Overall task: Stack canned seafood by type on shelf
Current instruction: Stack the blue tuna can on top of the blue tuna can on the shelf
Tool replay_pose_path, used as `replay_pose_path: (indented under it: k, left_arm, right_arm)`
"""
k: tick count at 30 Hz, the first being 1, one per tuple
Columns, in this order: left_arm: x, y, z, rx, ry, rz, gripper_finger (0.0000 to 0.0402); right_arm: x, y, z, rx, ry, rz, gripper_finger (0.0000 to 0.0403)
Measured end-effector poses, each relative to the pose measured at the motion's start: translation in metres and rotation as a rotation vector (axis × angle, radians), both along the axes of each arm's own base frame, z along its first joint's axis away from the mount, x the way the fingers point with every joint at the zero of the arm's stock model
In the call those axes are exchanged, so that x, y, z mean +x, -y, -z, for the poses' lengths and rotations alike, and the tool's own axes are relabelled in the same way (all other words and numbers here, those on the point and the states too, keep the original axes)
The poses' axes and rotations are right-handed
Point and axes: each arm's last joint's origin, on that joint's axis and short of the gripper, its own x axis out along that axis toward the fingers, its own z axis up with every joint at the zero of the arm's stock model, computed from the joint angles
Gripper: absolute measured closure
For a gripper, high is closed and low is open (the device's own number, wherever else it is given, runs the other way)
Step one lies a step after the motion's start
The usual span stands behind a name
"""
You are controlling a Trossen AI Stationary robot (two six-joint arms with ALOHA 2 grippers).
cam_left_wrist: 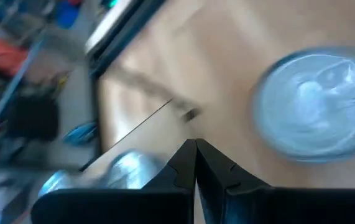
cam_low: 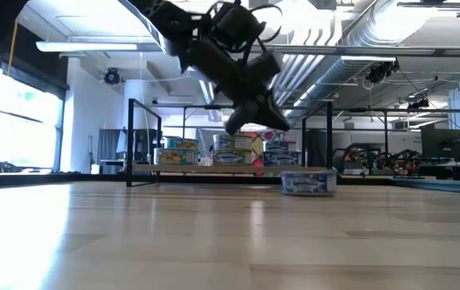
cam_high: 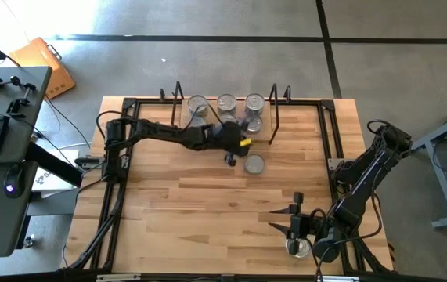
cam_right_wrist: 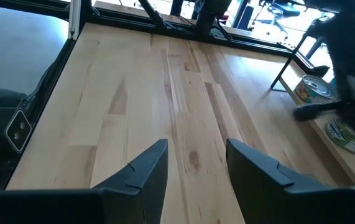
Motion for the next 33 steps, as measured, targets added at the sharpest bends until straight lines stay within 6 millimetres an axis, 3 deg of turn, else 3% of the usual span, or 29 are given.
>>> replay_pose_path:
  k: [4,9,15,20,23,27,33]
  left_arm:
    - [0.001,0.034,0.004,-0.079,-0.05,0.156,0.0401]
    - [0.003,0.064,0.025,-0.109,-0.132,0.363,0.0377]
    - [0.014,0.059,0.064,-0.083,-0.149,0.366,0.0295]
    - [0.02,0.052,0.082,-0.012,-0.138,0.274,0.0238]
    - [0.02,0.056,0.089,0.008,-0.161,0.261,0.0243]
    - [0.021,0.069,0.092,0.02,-0.166,0.258,0.0288]
    - [0.021,0.086,0.075,-0.009,-0.091,0.203,0.0324]
  right_arm:
    - [0.0,0.0,0.0,-0.001,-0.001,0.0,0.0247]
    - [0.0,0.0,0.0,-0.005,-0.004,0.0,0.0247]
    - [0.0,0.001,0.001,-0.005,-0.004,0.002,0.0247]
    - [0.0,0.001,0.001,-0.003,-0.004,0.003,0.0247]
    - [0.0,0.001,0.001,-0.007,-0.007,0.003,0.0247]
    - [0.0,0.001,0.001,-0.014,-0.006,0.008,0.0247]
    - [0.0,0.002,0.001,-0.021,-0.003,0.014,0.0247]
